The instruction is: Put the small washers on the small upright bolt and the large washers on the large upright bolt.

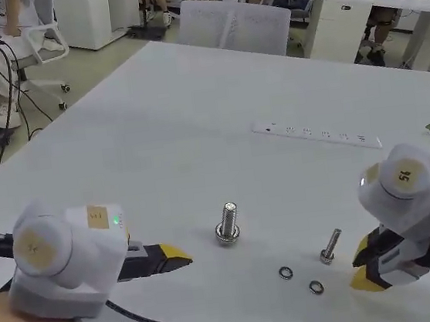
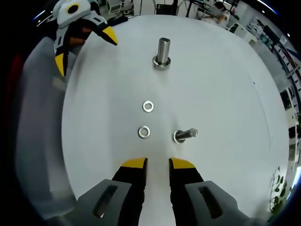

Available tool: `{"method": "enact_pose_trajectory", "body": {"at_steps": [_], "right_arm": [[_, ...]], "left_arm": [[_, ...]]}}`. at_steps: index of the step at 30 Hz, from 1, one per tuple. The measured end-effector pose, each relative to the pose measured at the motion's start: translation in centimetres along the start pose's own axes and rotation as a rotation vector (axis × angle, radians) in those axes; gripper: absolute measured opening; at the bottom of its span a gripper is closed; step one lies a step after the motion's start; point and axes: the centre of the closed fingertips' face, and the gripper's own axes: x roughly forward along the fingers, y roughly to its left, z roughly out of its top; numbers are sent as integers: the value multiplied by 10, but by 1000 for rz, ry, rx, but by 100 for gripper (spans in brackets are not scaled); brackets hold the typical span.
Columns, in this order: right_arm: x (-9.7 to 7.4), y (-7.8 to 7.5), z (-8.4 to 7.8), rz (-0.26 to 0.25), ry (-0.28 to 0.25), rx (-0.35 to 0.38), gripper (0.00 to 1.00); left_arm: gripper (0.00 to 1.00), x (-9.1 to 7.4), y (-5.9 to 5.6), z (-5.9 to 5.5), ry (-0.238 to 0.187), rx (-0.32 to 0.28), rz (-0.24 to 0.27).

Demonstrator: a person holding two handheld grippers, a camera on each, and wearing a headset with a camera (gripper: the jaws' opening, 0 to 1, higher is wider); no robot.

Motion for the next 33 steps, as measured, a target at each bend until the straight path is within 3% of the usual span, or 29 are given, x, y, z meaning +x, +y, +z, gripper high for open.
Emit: {"method": "enact_pose_trajectory", "body": {"at_steps": [15, 33], "right_arm": [[12, 23, 20, 33, 1, -63, 20], [26, 21, 32, 39, 6, -87, 19]], "left_arm": [[70, -3, 2, 4, -13, 9, 13], [70, -4, 5, 3, -15, 5, 20]]}}
